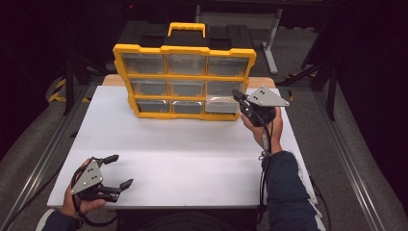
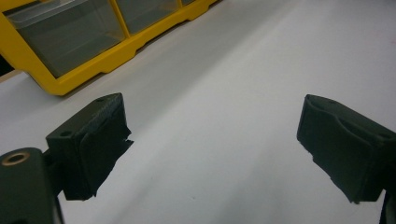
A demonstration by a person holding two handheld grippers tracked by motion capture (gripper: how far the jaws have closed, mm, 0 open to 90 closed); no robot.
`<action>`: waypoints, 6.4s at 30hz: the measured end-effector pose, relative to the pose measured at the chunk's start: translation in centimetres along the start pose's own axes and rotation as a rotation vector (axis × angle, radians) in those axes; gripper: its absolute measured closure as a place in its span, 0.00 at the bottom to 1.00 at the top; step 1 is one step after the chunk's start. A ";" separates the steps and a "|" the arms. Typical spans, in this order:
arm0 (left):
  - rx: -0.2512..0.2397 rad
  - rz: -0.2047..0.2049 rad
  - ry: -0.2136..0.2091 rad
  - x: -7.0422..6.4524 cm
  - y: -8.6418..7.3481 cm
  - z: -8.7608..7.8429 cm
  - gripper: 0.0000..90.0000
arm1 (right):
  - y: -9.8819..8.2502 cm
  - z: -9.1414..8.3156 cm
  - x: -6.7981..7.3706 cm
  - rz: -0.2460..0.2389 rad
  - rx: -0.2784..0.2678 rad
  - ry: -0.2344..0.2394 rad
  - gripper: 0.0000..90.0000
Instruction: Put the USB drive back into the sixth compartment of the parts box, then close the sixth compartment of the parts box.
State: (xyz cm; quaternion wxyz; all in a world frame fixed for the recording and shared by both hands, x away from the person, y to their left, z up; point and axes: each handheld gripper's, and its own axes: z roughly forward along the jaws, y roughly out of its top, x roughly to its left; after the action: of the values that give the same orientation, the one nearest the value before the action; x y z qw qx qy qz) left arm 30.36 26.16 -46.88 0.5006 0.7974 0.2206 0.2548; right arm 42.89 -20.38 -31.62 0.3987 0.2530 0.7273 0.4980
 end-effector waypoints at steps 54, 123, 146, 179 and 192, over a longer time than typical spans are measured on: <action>-0.011 0.005 0.006 0.1 0.0 -0.3 0.11 | -5.8 -1.7 5.2 -0.042 0.025 0.022 1.00; -0.002 -0.004 0.000 0.3 -0.2 -0.1 0.11 | -4.3 0.9 2.5 0.023 0.043 -0.094 1.00; -0.001 -0.017 0.012 0.3 -0.6 -0.7 0.12 | -4.0 1.4 2.4 0.008 0.042 -0.101 1.00; 0.008 -0.020 0.026 0.1 -0.9 -1.2 0.12 | -4.0 2.3 2.2 0.007 0.048 -0.110 1.00; -0.001 -0.022 0.036 0.0 -0.8 -1.4 0.12 | -4.0 2.9 2.1 0.005 0.053 -0.108 1.00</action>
State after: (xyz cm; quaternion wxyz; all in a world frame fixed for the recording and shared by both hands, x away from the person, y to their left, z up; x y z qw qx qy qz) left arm 29.40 27.44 -47.11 0.4997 0.7899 0.2384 0.2638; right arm 44.24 -18.73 -36.54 0.4293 0.2920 0.7169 0.4653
